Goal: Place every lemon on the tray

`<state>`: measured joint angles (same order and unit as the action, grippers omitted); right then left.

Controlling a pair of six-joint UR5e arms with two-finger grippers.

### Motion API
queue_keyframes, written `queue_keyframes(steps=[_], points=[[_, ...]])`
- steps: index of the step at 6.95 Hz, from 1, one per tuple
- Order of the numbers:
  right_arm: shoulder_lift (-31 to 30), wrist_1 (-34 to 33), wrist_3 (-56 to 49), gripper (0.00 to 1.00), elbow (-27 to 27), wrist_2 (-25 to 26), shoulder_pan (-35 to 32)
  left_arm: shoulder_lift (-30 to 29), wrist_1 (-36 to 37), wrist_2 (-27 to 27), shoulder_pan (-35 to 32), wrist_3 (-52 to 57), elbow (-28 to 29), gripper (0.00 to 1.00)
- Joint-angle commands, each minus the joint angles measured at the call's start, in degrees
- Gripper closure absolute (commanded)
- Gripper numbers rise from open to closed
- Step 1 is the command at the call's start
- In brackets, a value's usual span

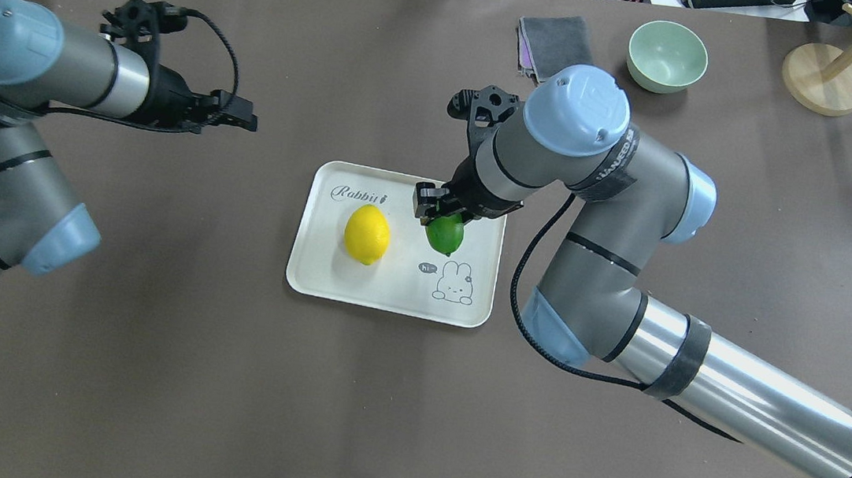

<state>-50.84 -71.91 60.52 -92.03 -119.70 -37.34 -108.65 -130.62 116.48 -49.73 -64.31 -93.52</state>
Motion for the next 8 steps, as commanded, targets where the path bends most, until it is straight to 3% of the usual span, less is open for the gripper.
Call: queue_keyframes(steps=[1,2,3,4,5,7,8], points=[[-3.71,-3.4,0.91,1.0,-10.28,-14.06,-12.76,14.96,-1.2,9.95,-14.94,17.29,-4.01,0.02],[-10.53,-10.38,0.14,1.0,-21.15,-22.69,-19.71,25.58,-5.3,24.53,-31.05,32.34,-1.43,0.02],[-12.6,-11.4,-0.74,1.0,-21.08,-22.6,-19.09,19.42,1.09,29.11,-36.52,35.28,0.25,0.02],[-13.4,-11.41,-0.58,1.0,-19.6,-15.64,-13.77,16.05,7.08,28.9,-36.31,36.61,0.79,0.02],[-10.19,-11.15,0.12,1.0,-15.5,-7.47,-8.33,15.06,8.96,28.98,-36.23,38.28,0.97,0.02],[-7.88,-9.93,0.39,1.0,-8.29,4.23,0.13,14.79,9.68,26.55,-35.44,38.38,2.36,0.02],[-6.83,-8.88,2.83,1.0,-8.34,5.43,2.08,13.57,9.68,24.26,-32.74,38.47,3.86,0.02]])
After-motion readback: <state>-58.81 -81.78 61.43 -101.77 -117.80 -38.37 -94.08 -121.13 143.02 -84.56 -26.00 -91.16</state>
